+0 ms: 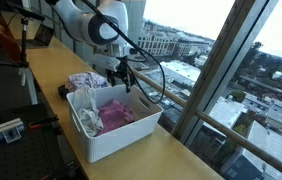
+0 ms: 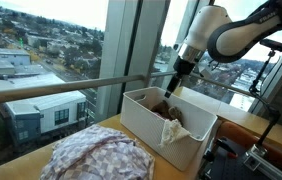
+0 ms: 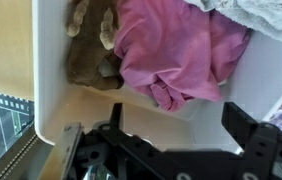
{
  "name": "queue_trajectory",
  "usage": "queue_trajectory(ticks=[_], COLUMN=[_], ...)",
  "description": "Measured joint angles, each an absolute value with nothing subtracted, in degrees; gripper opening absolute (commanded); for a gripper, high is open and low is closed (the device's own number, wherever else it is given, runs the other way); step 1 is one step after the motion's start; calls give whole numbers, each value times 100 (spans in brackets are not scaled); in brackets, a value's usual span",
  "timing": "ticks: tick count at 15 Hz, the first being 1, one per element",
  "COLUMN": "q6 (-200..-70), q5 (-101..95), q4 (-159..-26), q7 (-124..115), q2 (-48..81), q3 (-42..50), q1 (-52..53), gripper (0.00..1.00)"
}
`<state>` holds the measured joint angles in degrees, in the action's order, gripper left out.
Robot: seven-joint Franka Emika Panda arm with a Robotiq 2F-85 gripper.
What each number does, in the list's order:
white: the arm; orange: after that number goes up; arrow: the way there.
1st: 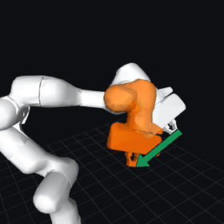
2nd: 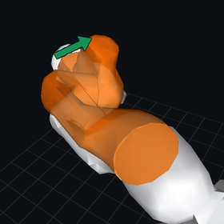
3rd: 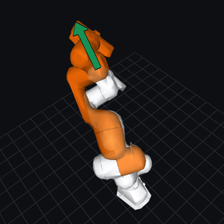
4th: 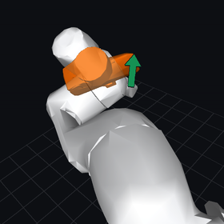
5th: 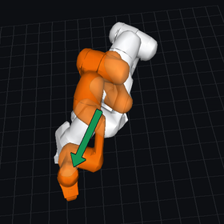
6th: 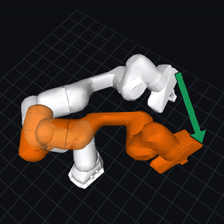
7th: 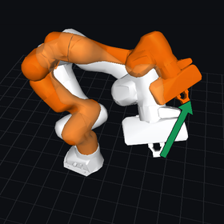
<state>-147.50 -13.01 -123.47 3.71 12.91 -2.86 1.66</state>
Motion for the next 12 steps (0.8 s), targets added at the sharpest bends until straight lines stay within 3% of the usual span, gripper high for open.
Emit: queue_trajectory(ticks=[12], q6=[-15374], q5=[-1294], q4=[-11715], q7=[433], q2=[3132], q3=[-40], q1=[21], gripper=[100])
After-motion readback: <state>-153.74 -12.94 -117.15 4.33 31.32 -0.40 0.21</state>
